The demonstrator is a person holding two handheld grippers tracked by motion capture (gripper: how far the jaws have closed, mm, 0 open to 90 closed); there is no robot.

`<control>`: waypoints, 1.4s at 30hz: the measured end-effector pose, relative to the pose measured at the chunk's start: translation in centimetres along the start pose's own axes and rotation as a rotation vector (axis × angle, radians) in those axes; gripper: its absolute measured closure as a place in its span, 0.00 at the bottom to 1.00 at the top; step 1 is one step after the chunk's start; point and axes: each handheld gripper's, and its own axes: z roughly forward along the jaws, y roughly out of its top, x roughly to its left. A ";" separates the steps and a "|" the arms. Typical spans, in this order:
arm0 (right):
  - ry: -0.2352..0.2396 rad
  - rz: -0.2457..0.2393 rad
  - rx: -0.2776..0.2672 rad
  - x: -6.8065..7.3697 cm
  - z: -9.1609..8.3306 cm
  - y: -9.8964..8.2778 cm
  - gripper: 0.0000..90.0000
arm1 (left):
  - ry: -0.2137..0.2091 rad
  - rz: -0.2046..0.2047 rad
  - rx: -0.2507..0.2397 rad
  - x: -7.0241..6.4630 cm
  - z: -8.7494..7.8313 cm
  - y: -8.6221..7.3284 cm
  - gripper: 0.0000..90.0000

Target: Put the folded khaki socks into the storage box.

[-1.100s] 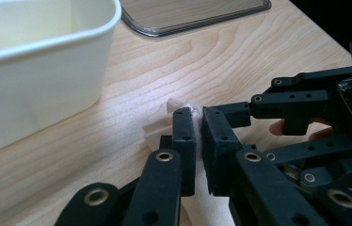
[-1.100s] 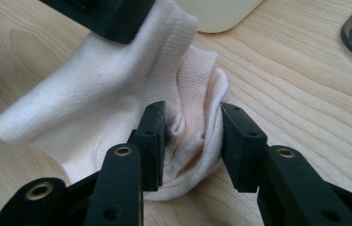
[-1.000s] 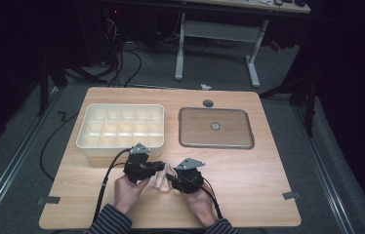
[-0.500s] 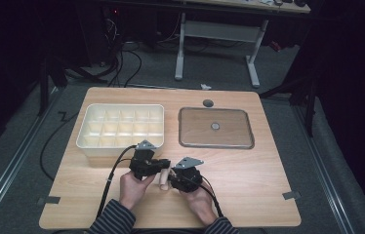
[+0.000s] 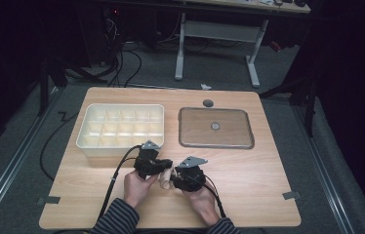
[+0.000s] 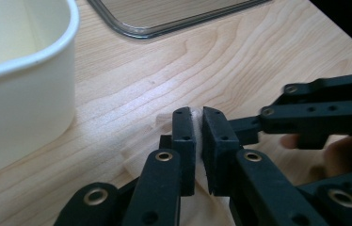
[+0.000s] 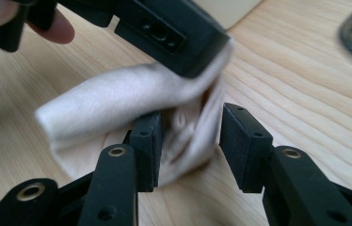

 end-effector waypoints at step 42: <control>0.051 -0.109 0.015 1.7 -2.6 -1.2 0.96 | 0.013 0.041 0.008 0.1 1.6 -0.5 0.93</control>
